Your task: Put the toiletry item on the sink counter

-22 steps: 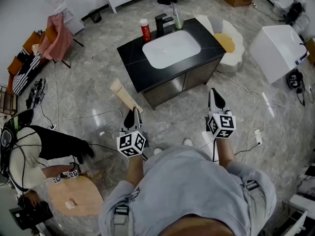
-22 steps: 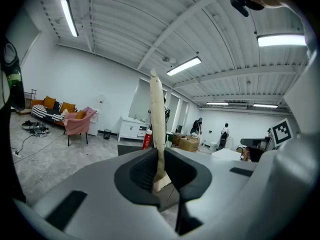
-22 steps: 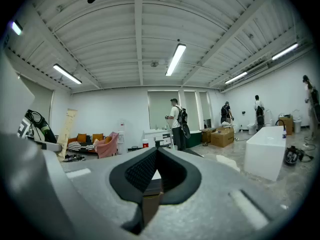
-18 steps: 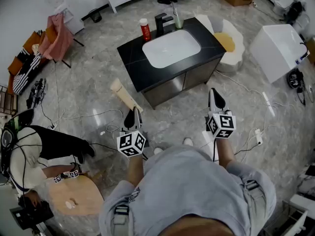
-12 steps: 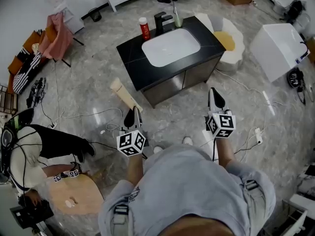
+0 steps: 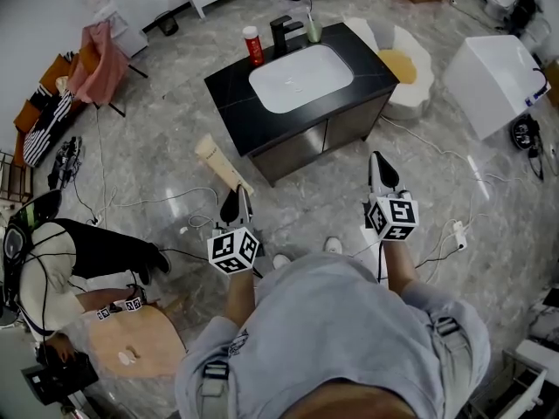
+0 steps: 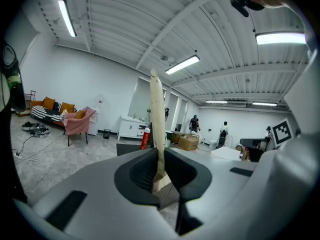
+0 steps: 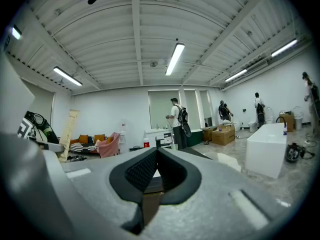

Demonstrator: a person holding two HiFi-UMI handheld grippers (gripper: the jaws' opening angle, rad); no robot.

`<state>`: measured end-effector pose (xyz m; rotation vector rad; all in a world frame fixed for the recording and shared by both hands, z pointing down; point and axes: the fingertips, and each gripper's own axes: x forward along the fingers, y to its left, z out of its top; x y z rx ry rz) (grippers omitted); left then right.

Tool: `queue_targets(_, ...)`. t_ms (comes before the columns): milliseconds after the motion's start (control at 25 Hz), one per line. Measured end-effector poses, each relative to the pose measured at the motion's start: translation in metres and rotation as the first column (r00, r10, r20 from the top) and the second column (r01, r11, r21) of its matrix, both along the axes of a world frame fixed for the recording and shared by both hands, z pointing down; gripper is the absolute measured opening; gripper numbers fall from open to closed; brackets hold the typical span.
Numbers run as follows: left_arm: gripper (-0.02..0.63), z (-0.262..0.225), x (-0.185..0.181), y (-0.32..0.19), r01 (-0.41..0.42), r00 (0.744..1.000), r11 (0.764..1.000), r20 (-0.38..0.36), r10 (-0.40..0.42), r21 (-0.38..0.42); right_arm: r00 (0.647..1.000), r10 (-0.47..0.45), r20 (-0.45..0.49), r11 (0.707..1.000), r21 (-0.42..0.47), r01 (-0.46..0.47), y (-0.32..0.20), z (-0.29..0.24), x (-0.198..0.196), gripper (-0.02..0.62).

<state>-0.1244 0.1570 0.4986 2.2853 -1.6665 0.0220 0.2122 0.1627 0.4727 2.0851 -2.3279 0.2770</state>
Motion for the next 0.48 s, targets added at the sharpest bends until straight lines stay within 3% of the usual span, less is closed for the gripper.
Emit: queue_targets(480, 0.037, 0.000, 0.020, 0.007, 0.019, 1.000, 1.000, 0.017, -0.019, -0.001, 0.999, -0.002, -0.046, 1.000, 0.026, 0.003, 0.004, -0.001, 0.016, 0.005)
